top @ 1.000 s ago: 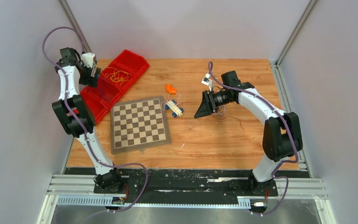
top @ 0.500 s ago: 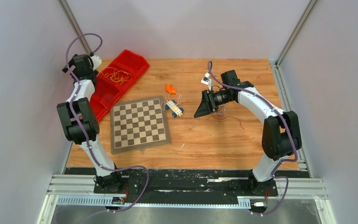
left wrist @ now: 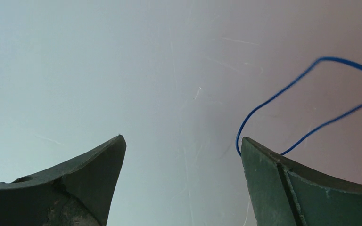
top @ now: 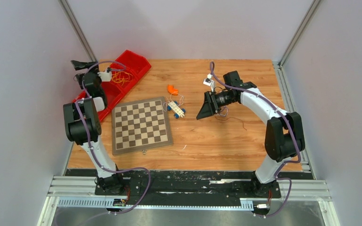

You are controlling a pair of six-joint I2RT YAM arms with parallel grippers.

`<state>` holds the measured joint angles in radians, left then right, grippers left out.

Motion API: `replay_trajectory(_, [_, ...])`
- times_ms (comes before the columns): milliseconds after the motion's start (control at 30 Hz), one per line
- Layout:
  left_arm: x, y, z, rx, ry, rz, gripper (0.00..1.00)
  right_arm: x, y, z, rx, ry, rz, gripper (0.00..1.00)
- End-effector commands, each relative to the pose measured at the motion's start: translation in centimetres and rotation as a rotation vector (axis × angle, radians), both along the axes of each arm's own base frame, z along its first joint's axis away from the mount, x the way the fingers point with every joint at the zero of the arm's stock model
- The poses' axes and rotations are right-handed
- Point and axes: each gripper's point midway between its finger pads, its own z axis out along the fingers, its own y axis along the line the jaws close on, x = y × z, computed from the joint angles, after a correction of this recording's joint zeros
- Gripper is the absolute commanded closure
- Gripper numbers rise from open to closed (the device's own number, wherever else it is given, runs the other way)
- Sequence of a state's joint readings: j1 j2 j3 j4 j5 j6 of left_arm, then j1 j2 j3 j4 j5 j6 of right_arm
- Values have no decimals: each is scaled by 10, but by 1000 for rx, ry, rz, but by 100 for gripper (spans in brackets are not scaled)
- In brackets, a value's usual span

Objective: Untangle the cables

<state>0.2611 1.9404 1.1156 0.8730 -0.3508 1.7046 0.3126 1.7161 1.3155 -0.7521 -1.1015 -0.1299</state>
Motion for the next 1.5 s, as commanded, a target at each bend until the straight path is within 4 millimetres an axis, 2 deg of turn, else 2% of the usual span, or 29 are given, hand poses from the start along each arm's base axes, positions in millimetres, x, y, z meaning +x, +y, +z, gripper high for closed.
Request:
replay_trajectory(0, [-3, -39, 49, 254, 7, -182, 0, 5, 2, 17, 38, -69, 22, 41])
replay_trajectory(33, [-8, -44, 47, 268, 35, -206, 0, 5, 2, 17, 39, -69, 22, 41])
replay_trajectory(67, [-4, -52, 35, 287, 110, -257, 0, 5, 2, 17, 41, -68, 23, 40])
replay_trajectory(100, [-9, -56, 35, 316, 149, -275, 0, 5, 2, 18, 42, -69, 23, 41])
replay_trajectory(133, [-7, -62, 18, 305, 230, -319, 0, 5, 2, 18, 42, -70, 23, 41])
replay_trajectory(167, [-10, -66, 24, 320, 256, -332, 0, 5, 1, 19, 42, -71, 23, 41])
replay_trajectory(200, [-10, -68, 14, 293, 319, -355, 0, 5, 1, 20, 43, -75, 23, 41])
replay_trajectory(233, [-12, -73, 20, 281, 329, -366, 0, 4, 0, 20, 41, -77, 21, 41])
replay_trajectory(300, [-14, -78, 7, 217, 426, -391, 0, 3, -2, 19, 40, -77, 18, 40])
replay_trajectory(433, [-15, -80, 17, 146, 413, -366, 0, 2, -4, 17, 42, -70, 17, 40])
replay_trajectory(467, [-11, -78, 29, 125, 382, -350, 0, 1, -4, 18, 44, -71, 17, 40])
replay_trajectory(500, [-13, -76, 26, 23, 369, -320, 0, 1, -5, 19, 45, -74, 16, 40])
replay_trajectory(533, [-7, -74, 48, -26, 318, -303, 0, 0, -5, 19, 45, -75, 17, 40])
replay_trajectory(567, [-13, -72, 32, -192, 342, -269, 0, 1, -5, 19, 46, -78, 16, 40])
replay_trajectory(600, [-6, -69, 58, -257, 294, -255, 0, 1, -5, 19, 46, -79, 17, 40])
replay_trajectory(633, [-16, -71, 36, -432, 342, -216, 0, 1, -5, 19, 47, -79, 18, 40])
replay_trajectory(667, [-12, -68, 54, -541, 281, -193, 0, 1, -5, 19, 48, -76, 18, 40])
replay_trajectory(700, [-23, -75, 36, -627, 367, -181, 0, 1, -5, 19, 51, -72, 20, 40])
replay_trajectory(733, [-22, -74, 42, -699, 337, -164, 0, 2, -4, 19, 53, -68, 21, 40])
replay_trajectory(767, [-28, -79, 39, -755, 374, -160, 0, 2, -4, 19, 55, -66, 22, 40])
replay_trajectory(833, [-36, -88, 23, -878, 422, -140, 0, 2, -4, 19, 57, -64, 23, 40])
replay_trajectory(867, [-44, -96, 6, -976, 473, -129, 0, 2, -4, 19, 57, -64, 23, 40])
replay_trajectory(1033, [-54, -107, -28, -1187, 537, -47, 2, 0, -8, 15, 48, -65, 17, 40])
replay_trajectory(1233, [-53, -93, -58, -1384, 470, 84, 11, 2, -13, 11, 48, -54, 6, 40])
replay_trajectory(1367, [-53, -98, -55, -1529, 462, 68, 13, 1, -14, 10, 45, -53, 5, 40])
replay_trajectory(1467, [-57, -118, -33, -1616, 439, -17, 14, 2, -14, 10, 46, -53, 6, 40])
